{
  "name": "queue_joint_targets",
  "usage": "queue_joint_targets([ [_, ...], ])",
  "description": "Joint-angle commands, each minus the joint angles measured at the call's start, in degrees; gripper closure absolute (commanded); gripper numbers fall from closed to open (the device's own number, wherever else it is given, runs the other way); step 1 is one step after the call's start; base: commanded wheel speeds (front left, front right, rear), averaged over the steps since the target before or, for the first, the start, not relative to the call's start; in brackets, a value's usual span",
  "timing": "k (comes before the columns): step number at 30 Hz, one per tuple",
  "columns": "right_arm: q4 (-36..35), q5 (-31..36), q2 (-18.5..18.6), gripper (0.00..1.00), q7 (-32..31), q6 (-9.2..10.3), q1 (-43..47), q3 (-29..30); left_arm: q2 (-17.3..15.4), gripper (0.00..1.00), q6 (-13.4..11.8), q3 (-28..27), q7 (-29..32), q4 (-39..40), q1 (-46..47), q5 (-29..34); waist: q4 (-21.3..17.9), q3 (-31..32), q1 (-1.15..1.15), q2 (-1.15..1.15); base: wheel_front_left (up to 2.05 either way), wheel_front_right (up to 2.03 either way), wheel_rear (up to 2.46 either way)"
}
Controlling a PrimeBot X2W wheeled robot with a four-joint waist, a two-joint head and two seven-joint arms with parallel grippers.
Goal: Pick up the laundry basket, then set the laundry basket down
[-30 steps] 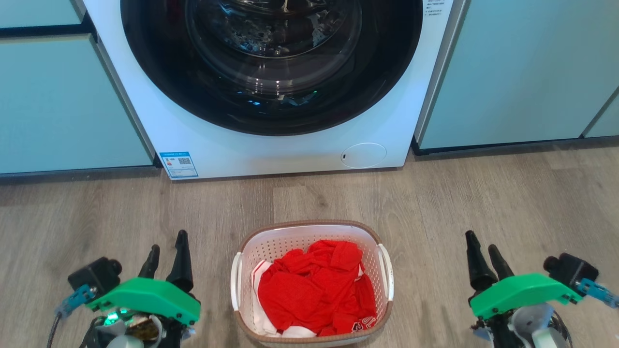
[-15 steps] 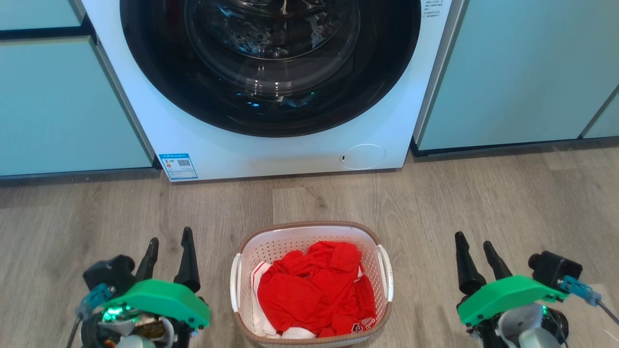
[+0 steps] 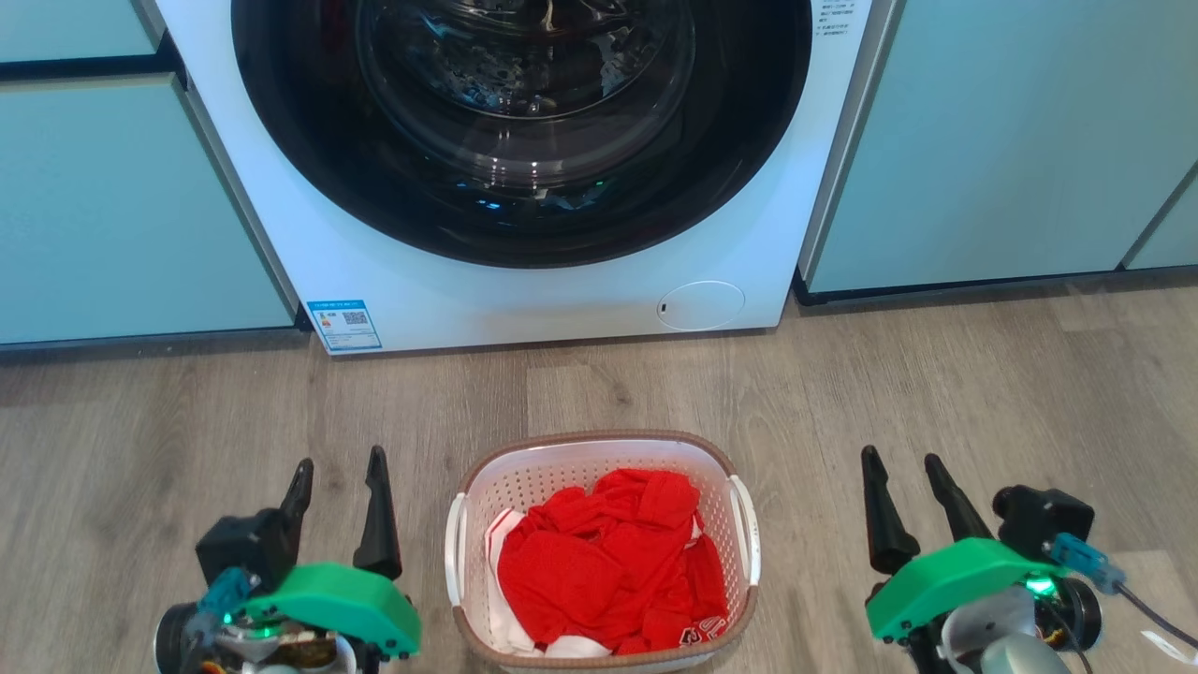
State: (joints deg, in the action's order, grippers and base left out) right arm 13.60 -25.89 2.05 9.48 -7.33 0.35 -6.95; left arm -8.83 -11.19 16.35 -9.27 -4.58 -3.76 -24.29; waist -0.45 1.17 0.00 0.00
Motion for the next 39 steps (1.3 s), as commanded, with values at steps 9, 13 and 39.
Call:
queue_joint_targets([
  [9, -2.75, 7.38, 0.68, 0.00, 2.27, -0.13, -2.49, -2.56, -0.63, 0.00, -0.39, -0.67, -2.48, 2.94, 1.00, 7.36, -0.06, 0.00, 0.00, 0.00, 0.00, 0.00, 0.00],
  [13, -2.92, 10.08, 0.71, 0.00, 2.94, -0.14, -2.52, -3.15, -0.35, 0.00, -0.10, -0.63, -3.15, 2.98, 0.56, 9.99, -0.06, 0.00, 0.00, 0.00, 0.00, 0.00, 0.00],
  [39, -3.77, 20.76, 0.83, 0.00, 5.52, -0.16, -2.71, -5.04, 2.70, 0.00, 3.11, -3.38, -5.73, 2.56, -1.32, 20.89, -0.19, -0.15, 0.00, 0.00, 0.00, 0.00, 0.00],
])
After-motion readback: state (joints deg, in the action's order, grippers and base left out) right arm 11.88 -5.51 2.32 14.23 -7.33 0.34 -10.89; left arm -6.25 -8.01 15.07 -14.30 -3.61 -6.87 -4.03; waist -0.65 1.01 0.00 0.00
